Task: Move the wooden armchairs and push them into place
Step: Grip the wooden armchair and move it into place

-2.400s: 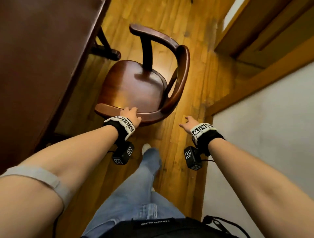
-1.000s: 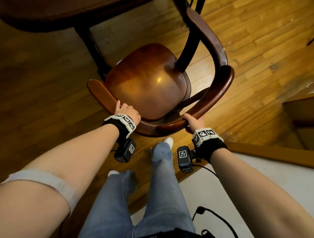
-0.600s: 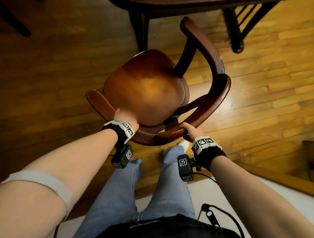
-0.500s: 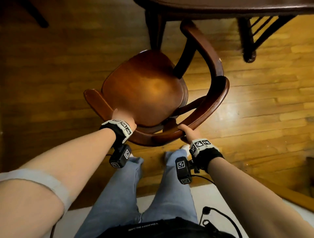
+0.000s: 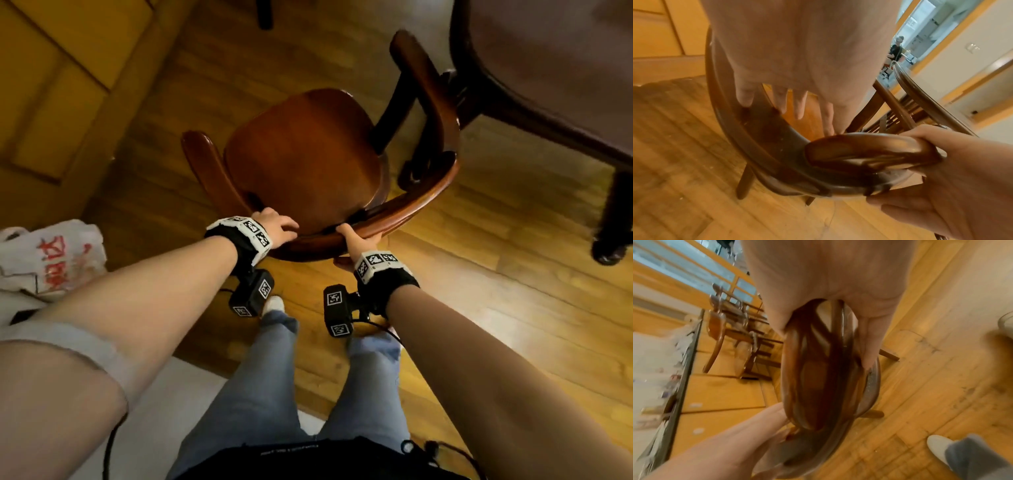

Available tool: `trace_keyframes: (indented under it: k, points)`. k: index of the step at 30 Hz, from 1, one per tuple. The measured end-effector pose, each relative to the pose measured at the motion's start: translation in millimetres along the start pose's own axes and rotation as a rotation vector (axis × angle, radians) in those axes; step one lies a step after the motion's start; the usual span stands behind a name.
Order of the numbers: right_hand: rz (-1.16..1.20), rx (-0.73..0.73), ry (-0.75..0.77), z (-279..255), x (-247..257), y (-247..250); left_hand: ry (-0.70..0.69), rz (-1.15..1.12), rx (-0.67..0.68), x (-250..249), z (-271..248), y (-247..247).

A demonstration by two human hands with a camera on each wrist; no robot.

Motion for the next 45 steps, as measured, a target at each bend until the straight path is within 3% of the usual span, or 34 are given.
trace_keyframes:
  k: [5, 8, 10, 15, 21, 25, 28, 31, 34, 38, 45]
  points:
    - [-0.340, 0.145, -0.009, 14, 18, 42, 0.199, -0.197, -0.182, -28, -22, -11]
    - [-0.587, 0.180, 0.126, 31, 44, 85, 0.360, -0.406, -0.186, -50, -35, -31]
    - [-0.669, 0.127, 0.246, 46, 70, 113, 0.424, -0.627, -0.171, -79, -40, -46]
    - [-0.694, 0.042, 0.432, 80, 134, 151, 0.489, -1.228, -0.179, -158, -37, -65]
    - [-0.664, 0.043, 0.416, 129, 160, 138, 0.513, -1.559, -0.378, -197, -20, -60]
    - [-0.724, 0.079, 0.391, 139, 154, 132, 0.560, -1.588, -0.435, -197, -25, -60]
    - [-0.773, 0.159, 0.328, 124, 152, 135, 0.620, -1.486, -0.481, -179, -34, -62]
    - [-0.725, 0.103, 0.350, 120, 167, 146, 0.666, -1.368, -0.501, -164, -42, -62]
    - [-0.680, 0.142, 0.312, 114, 173, 149, 0.625, -1.343, -0.471, -166, -43, -56]
    - [-0.610, 0.242, 0.181, 101, 162, 141, 0.640, -1.317, -0.577, -154, -41, -51]
    - [-0.542, 0.247, 0.207, 102, 192, 99, 0.628, -1.326, -0.654, -122, -21, -17]
Point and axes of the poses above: each hand's wrist, its own z-axis towards the middle knuckle, its own y-axis out of the back of the hand, x = y × z, the point moved 4 cm from there along z, towards the middle knuckle, and after that the axes turned 2 degrees about -x, right-handed, at the moved point
